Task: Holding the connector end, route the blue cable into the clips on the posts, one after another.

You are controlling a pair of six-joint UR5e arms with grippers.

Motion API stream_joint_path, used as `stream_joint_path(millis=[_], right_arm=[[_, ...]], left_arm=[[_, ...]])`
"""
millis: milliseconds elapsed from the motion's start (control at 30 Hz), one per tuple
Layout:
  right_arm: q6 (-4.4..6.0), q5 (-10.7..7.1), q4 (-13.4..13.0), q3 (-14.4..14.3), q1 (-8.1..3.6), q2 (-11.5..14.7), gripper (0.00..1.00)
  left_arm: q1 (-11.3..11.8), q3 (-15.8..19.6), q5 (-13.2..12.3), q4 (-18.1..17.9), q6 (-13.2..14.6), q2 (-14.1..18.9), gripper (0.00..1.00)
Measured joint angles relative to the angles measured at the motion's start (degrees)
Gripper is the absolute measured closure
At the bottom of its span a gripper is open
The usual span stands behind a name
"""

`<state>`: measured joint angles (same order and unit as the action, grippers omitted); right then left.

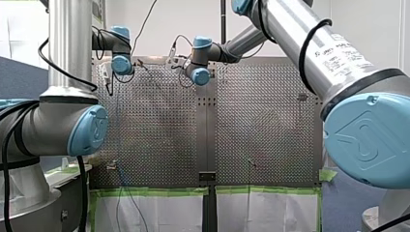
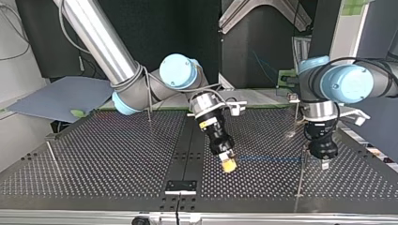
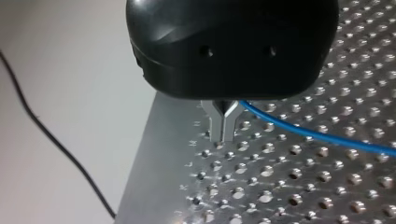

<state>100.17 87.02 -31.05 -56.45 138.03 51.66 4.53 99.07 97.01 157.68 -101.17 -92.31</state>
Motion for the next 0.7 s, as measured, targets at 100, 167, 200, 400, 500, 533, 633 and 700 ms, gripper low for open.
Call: stream_joint_path(millis=[100, 167, 200, 400, 500, 533, 633, 700], right_arm=[[-0.02, -0.14, -0.02, -0.01, -0.37, -0.04, 1.00], [-0.04, -0.27, -0.04, 0.00, -0.65, -0.07, 1.00], [-0.04, -0.32, -0.05, 0.00, -0.75, -0.07, 1.00], [-0.04, -0.49, -0.15, 0.00, -1.47, -0.13, 1.00], [-0.03, -0.82, -0.21, 0.00, -1.83, -0.18, 1.00], [-0.01, -0.93, -0.23, -0.01, -1.95, -0.18, 1.00], [0.02, -1.08, -0.25, -0.01, -2.13, -0.19, 1.00], [0.03, -1.20, -0.23, 0.09, -2.28, -0.31, 1.00]], left_arm=[[0.39, -0.05, -0.33, -0.98, -1.04, -0.03, 1.00], [0.62, -0.07, -0.54, -1.45, -1.56, -0.06, 1.00], [0.76, -0.08, -0.64, -1.73, -1.92, -0.12, 1.00], [1.22, -0.12, -1.52, -2.53, -2.99, -1.82, 1.00], [1.33, -0.42, -2.00, -2.93, -3.27, -2.98, 1.00], [1.36, -0.63, -2.08, -3.07, -3.42, -3.24, 1.00], [1.43, -1.48, -2.29, -3.38, -4.10, -3.72, 1.00], [1.49, -2.14, -2.39, -3.54, -4.91, -3.86, 1.00]])
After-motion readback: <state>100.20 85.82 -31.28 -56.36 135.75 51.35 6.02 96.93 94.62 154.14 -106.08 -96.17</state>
